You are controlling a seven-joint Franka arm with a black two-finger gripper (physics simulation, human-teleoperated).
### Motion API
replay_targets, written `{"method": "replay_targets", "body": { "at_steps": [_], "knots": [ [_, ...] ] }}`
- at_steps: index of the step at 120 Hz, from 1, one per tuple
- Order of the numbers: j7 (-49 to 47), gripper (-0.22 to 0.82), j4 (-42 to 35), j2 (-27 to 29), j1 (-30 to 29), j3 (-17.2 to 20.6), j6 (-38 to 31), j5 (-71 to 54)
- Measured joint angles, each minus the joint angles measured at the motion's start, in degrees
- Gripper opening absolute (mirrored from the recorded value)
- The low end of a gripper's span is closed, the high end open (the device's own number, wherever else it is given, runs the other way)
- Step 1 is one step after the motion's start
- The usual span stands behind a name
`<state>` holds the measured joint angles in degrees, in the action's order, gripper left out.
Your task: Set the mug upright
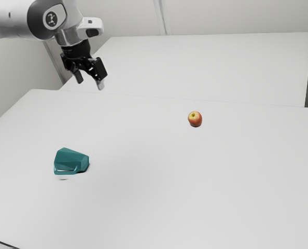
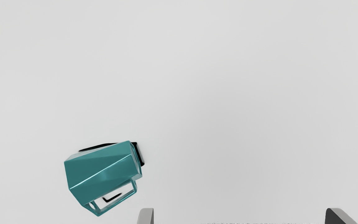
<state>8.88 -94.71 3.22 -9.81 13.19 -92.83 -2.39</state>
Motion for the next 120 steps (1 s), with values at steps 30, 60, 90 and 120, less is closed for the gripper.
{"method": "replay_targets", "body": {
  "at_steps": [30,60,90,120],
  "knots": [
    [-3.79,0.6,-0.06,0.79,0.45,-0.12,1.68,-0.44],
    [-3.52,0.6,-13.27,6.72,-12.82,-0.09,2.36,12.0],
    [7.57,0.6,-24.3,6.72,-25.06,-0.72,2.16,21.38],
    [26.18,0.6,-26.66,1.81,-33.72,-1.06,-2.39,25.21]
  ]
}}
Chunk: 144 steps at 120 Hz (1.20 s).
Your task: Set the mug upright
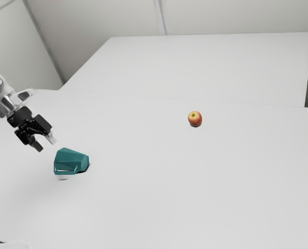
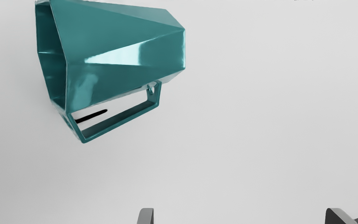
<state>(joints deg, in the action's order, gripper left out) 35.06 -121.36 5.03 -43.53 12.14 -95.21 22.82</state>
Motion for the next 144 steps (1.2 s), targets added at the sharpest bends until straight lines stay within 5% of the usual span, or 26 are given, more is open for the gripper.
{"method": "replay_targets", "body": {
  "at_steps": [59,126,144],
  "knots": [
    [24.73,0.6,3.45,-14.02,-5.12,-0.1,-9.71,10.31],
    [33.07,0.6,4.47,-22.02,-7.32,-0.02,-9.27,18.01],
    [33.77,0.46,4.84,-22.55,-8.1,-0.01,-7.4,18.84]
  ]
}}
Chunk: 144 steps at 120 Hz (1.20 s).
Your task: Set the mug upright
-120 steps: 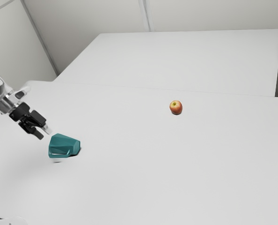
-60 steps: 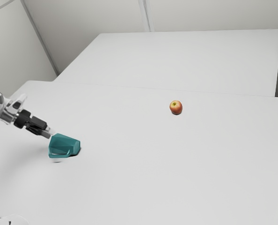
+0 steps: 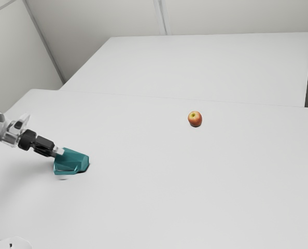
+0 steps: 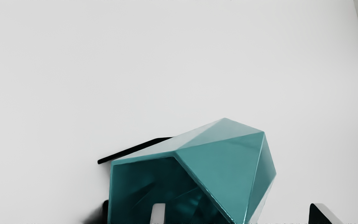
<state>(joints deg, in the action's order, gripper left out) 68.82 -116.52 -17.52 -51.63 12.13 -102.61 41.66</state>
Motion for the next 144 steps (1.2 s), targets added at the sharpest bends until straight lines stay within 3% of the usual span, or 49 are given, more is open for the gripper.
{"method": "replay_targets", "body": {
  "at_steps": [22,48,72,108,126,144],
  "knots": [
    [0.69,0.14,0.91,-0.51,-0.16,0.0,2.19,0.26],
    [1.29,-0.07,1.03,-0.13,-0.22,0.13,4.34,0.33],
    [1.78,-0.15,1.58,0.23,-0.23,0.33,6.37,0.59],
    [2.62,-0.15,1.52,1.76,0.12,0.74,7.24,0.87],
    [2.96,-0.17,0.17,6.35,0.27,3.86,4.84,-0.91],
    [2.15,-0.17,-4.17,12.28,0.09,10.43,-2.36,-5.15]
  ]
}}
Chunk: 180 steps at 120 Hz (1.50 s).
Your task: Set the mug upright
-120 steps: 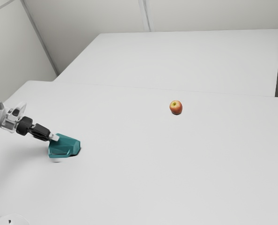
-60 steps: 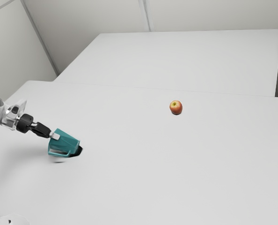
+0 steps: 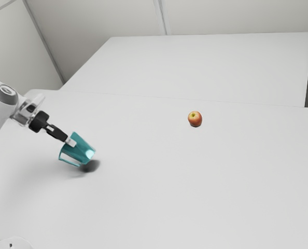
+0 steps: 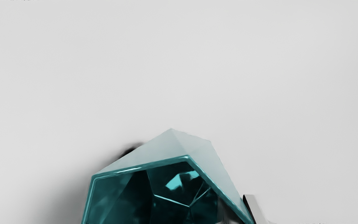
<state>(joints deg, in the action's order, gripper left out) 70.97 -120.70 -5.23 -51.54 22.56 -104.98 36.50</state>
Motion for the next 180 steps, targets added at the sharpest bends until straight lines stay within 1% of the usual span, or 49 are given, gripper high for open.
{"method": "replay_targets", "body": {
  "at_steps": [10,19,29,42,58,81,117,169,175,180],
  "knots": [
    [-1.8,-0.18,-2.82,3.42,0.03,5.18,-5.53,-3.92],
    [-4.16,-0.18,-4.82,5.29,0.49,9.66,-10.29,-7.58],
    [-7.16,-0.18,-5.75,7.47,2.24,13.26,-14.76,-11.08],
    [-11.38,-0.18,-7.0,9.07,2.71,17.45,-19.58,-15.08],
    [-16.75,-0.18,-10.38,11.39,0.82,20.1,-24.58,-18.19],
    [-24.76,-0.18,-13.4,13.29,0.86,22.6,-28.28,-21.53],
    [-34.37,-0.18,-16.84,16.01,1.51,23.31,-29.36,-22.36],
    [-42.55,-0.18,-17.83,14.62,1.62,23.81,-29.73,-22.63],
    [-43.17,-0.15,-17.89,14.6,1.62,23.87,-29.77,-22.61],
    [-43.5,-0.06,-17.91,14.62,1.6,23.9,-29.73,-22.42]
  ]
}}
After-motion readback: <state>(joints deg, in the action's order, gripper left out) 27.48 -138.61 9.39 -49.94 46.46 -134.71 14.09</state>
